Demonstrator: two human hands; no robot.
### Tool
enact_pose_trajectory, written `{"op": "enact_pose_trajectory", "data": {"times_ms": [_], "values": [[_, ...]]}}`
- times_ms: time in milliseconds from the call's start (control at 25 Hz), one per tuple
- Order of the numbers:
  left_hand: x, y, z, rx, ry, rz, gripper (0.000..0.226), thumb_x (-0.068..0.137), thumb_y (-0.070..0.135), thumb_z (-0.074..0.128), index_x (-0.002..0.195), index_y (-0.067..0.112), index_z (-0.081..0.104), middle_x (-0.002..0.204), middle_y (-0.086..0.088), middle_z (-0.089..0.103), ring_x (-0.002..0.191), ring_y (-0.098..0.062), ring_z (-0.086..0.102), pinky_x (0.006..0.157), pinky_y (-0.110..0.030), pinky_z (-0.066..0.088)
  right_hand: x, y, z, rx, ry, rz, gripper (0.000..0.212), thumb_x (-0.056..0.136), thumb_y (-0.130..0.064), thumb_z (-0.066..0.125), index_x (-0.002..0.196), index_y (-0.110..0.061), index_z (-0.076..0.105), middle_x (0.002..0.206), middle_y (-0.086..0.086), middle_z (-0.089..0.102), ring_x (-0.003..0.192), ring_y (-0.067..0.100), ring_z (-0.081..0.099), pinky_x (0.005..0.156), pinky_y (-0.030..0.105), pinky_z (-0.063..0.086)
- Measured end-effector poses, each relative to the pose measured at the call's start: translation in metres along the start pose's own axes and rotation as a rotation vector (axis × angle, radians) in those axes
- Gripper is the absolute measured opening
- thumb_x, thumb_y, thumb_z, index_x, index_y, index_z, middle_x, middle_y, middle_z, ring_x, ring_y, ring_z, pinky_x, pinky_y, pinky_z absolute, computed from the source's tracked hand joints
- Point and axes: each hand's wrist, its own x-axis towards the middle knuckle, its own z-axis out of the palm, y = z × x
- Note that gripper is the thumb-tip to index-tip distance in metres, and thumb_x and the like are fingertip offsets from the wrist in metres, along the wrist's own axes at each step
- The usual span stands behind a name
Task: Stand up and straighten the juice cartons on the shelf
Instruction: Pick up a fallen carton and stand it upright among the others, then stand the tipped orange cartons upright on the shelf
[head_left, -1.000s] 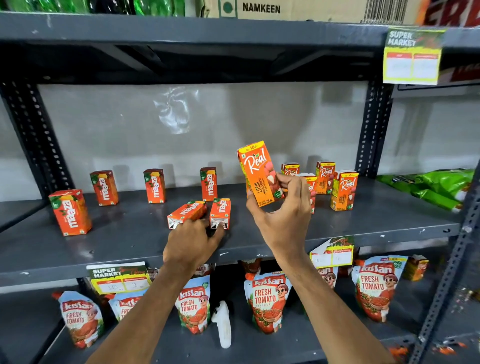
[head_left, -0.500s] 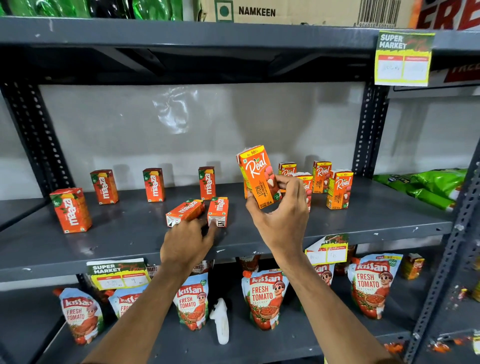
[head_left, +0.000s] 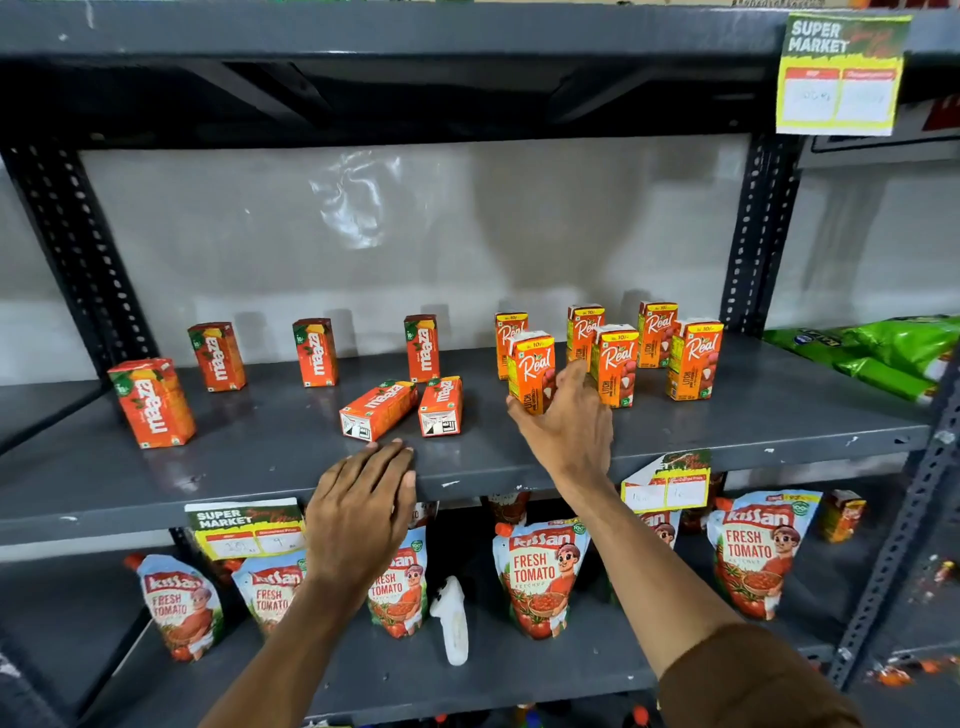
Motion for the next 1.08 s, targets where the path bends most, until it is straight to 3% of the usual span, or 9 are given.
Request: {"op": "enact_pose_trajectory", "data": {"times_ms": [280,480,560,640,760,920,1000,1080], "values": [[0.000,0.004,0.002,-0.003,0.006,-0.052,0.044,0.101,0.035,0.035,0.121,0.014,0.068,0.126,-0.003,0.068,0.115,-0.021,0.064,0.098,-0.038,0.044,0.003,-0.002,0.007,-0.093,-0.067,-0.003,0.085,0.071,-0.066,0.074,0.125,-0.012,0.038,0.108,0.009,0.069,0.097,0.027,0.071,0.080,0.038,0.058],[0.000,0.006,-0.002,-0.033,-0.015,-0.063,0.043,0.102,0.035,0.035,0.122,0.014,0.067,0.127,-0.002,0.067,0.117,-0.020,0.062,0.101,-0.038,0.042,-0.002,-0.001,0.005,-0.069,-0.085,0.041,0.092,0.067,-0.071,0.073,0.126,-0.012,0.035,0.123,0.014,0.060,0.115,0.032,0.063,0.091,0.049,0.053],[0.000,0.001,-0.006,-0.056,-0.018,-0.014,0.042,0.101,0.035,0.038,0.123,0.014,0.067,0.128,-0.001,0.067,0.118,-0.018,0.061,0.099,-0.037,0.043,-0.012,-0.007,0.002,-0.005,0.068,-0.037,0.082,0.071,-0.072,0.070,0.119,-0.016,0.034,0.125,0.018,0.051,0.121,0.033,0.052,0.093,0.048,0.045],[0.002,-0.008,-0.009,-0.041,0.010,0.055,0.038,0.100,0.036,0.044,0.120,0.014,0.069,0.124,-0.002,0.069,0.115,-0.019,0.063,0.095,-0.037,0.045,-0.026,-0.022,0.000,0.100,0.130,-0.197,0.065,0.079,-0.064,0.069,0.114,-0.019,0.036,0.119,0.014,0.049,0.114,0.026,0.051,0.089,0.042,0.045],[0.001,-0.021,-0.014,0.035,0.090,0.074,0.035,0.099,0.038,0.050,0.111,0.013,0.072,0.112,-0.002,0.073,0.100,-0.025,0.065,0.085,-0.039,0.045,-0.034,-0.049,0.007,0.179,-0.121,-0.257,0.062,0.083,-0.053,0.070,0.127,-0.018,0.044,0.127,0.006,0.048,0.116,0.018,0.051,0.091,0.035,0.053],[-0.006,-0.057,-0.017,0.075,0.132,-0.028,0.040,0.099,0.043,0.045,0.102,0.011,0.069,0.106,-0.006,0.070,0.094,-0.031,0.059,0.083,-0.043,0.043,-0.026,-0.073,0.032,0.052,-0.314,-0.132,0.088,0.080,-0.058,0.071,0.143,-0.008,0.038,0.139,0.011,0.045,0.132,0.025,0.043,0.104,0.034,0.042],[-0.006,-0.070,-0.013,0.082,0.095,-0.047,0.050,0.098,0.050,0.041,0.108,0.010,0.069,0.112,-0.007,0.070,0.101,-0.032,0.061,0.087,-0.044,0.044,-0.024,-0.075,0.045,0.010,-0.371,-0.050,0.089,0.077,-0.061,0.072,0.138,-0.005,0.043,0.136,0.014,0.048,0.131,0.028,0.043,0.104,0.036,0.041],[-0.007,-0.076,-0.006,0.090,0.122,-0.037,0.052,0.096,0.052,0.042,0.108,0.011,0.072,0.111,-0.006,0.073,0.101,-0.030,0.066,0.083,-0.041,0.048,-0.023,-0.074,0.061,-0.033,-0.403,-0.005,0.076,0.073,-0.062,0.075,0.123,-0.007,0.057,0.125,0.014,0.053,0.124,0.028,0.046,0.098,0.037,0.043]]}}
